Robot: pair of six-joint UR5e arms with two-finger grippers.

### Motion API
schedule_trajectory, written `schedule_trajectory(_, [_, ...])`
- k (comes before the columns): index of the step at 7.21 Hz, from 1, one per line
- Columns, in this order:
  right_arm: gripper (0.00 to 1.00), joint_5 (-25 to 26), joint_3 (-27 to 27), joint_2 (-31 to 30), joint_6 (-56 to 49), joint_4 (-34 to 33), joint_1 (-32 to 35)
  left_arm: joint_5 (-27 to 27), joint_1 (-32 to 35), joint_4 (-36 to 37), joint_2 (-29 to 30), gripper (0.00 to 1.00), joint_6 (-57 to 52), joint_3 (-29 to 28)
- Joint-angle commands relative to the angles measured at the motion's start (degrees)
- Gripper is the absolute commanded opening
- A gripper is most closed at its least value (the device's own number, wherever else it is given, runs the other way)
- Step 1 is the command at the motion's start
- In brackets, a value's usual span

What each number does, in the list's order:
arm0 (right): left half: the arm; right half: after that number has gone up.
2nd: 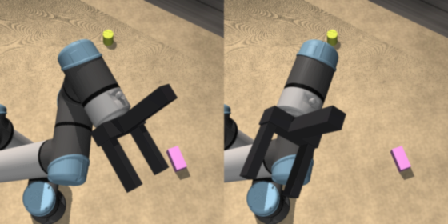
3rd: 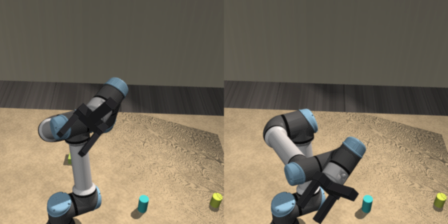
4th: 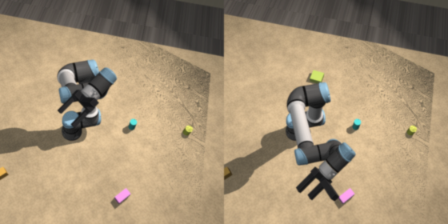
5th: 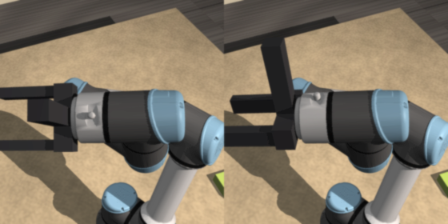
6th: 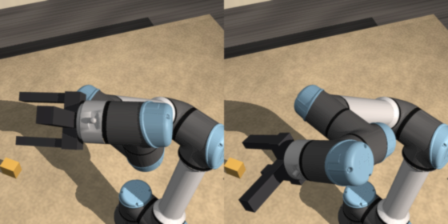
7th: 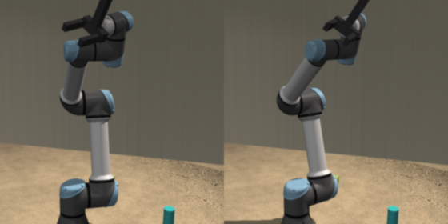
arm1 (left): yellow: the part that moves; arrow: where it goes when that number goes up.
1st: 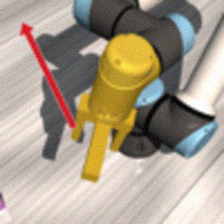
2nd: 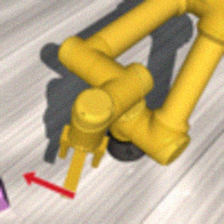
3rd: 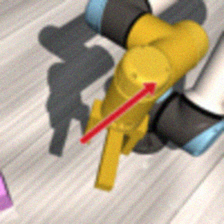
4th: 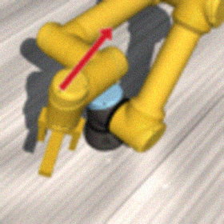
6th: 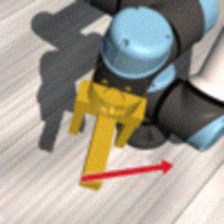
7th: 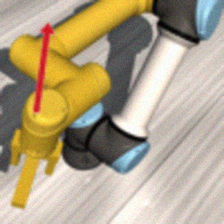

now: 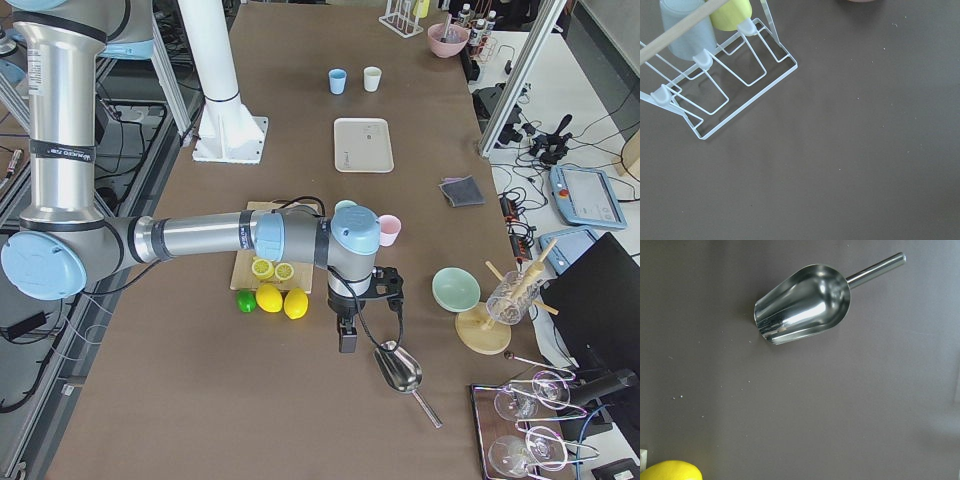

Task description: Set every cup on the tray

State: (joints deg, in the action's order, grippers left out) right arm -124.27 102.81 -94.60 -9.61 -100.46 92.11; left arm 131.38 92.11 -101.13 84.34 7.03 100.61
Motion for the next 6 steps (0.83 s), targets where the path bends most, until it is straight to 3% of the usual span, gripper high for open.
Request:
schedule_trajectory(1, [1.0, -0.01, -0.07, -0.06, -0.06, 0.0, 0.0, 0.01, 0.0, 0.14, 1.26, 0.98, 0.0, -0.67])
schedule_trajectory(4, [1.0, -0.88, 0.63, 0.12, -0.06, 0.0, 0.09, 0.19, 0.0, 0.23, 1.62, 0.98, 0.0, -0.5])
schedule_trajectory(6, [1.0, -4.75, 0.54, 0.3, -0.06, 0.0, 0.09, 0.19, -0.09, -0.21, 2.14, 0.98, -0.17, -2.16])
